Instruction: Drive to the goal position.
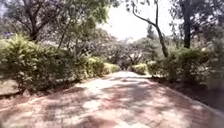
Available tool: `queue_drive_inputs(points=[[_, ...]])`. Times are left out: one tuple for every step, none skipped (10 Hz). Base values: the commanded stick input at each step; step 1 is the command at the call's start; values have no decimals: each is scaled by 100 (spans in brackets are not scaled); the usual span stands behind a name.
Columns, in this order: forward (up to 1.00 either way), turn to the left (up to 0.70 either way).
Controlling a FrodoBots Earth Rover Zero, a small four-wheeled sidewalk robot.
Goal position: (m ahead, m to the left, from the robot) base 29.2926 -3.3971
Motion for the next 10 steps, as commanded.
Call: queue_drive_inputs(points=[[70,0],[70,0],[70,0],[70,0],[70,0],[70,0],[70,0],[70,-2],[70,-21],[70,-35]])
